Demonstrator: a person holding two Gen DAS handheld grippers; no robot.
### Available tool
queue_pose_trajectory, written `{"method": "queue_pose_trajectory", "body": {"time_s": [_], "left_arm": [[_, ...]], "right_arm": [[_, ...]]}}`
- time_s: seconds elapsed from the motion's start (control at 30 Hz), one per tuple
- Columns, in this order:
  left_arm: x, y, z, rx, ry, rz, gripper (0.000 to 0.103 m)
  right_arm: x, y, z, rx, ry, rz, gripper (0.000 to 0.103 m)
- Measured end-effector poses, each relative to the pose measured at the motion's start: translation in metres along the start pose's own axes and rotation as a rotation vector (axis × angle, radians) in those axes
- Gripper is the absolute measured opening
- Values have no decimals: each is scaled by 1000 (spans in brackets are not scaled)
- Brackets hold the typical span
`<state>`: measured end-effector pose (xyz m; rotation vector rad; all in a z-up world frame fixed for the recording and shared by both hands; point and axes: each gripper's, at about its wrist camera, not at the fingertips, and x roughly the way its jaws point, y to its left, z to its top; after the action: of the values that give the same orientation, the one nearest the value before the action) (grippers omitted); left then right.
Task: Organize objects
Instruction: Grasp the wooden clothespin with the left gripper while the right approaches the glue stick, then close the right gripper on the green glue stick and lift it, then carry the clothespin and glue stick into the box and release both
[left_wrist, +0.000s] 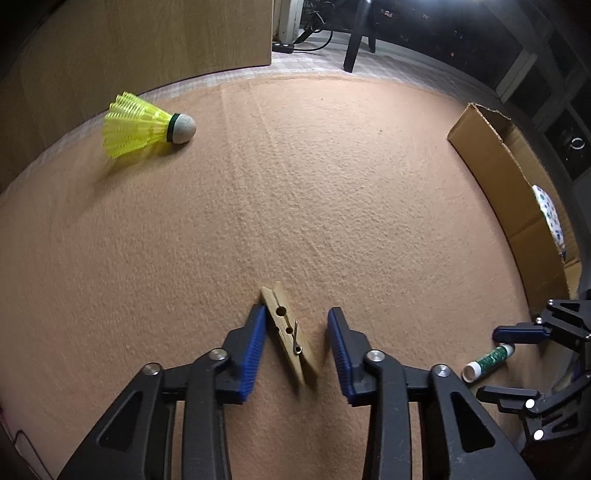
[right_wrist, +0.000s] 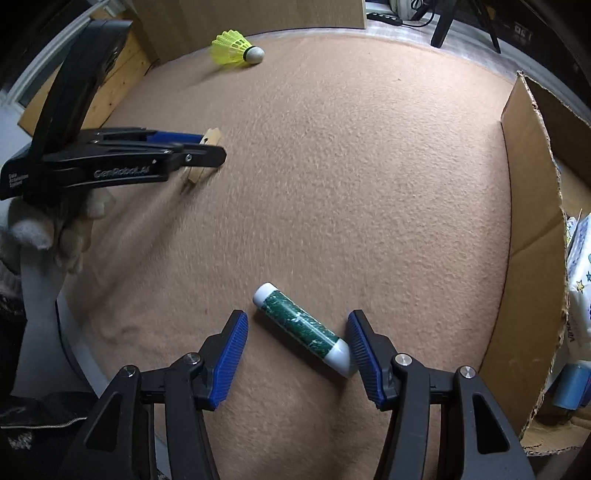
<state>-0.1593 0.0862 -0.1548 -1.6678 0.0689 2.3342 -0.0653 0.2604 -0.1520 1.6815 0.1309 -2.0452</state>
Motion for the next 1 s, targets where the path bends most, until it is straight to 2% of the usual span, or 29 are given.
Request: {"method": "queue_pose_trajectory", "body": {"time_s": [0.2, 0.33, 0.4, 0.7, 0.9, 1.0], "left_arm": [[0, -5, -2, 17, -8, 16, 22], [-3, -4, -4, -3, -16, 18, 13], [-4, -4, -5, -12, -15, 13, 13], [-13, -18, 2, -11, -37, -20, 13], [-30, -37, 16, -10, -79, -69, 13], [-36, -50, 24, 0, -96, -92, 13]], "right_arm": [[2, 8, -2, -53, -8, -92, 31], [1, 3, -3, -22, -41, -101, 19], [0, -3, -3, 18, -56, -88, 14], [-10, -25, -7, 152, -95, 6, 14], [-40, -36, -17, 213, -182, 51, 14], [-60, -39, -4, 228, -232, 48, 14]]}}
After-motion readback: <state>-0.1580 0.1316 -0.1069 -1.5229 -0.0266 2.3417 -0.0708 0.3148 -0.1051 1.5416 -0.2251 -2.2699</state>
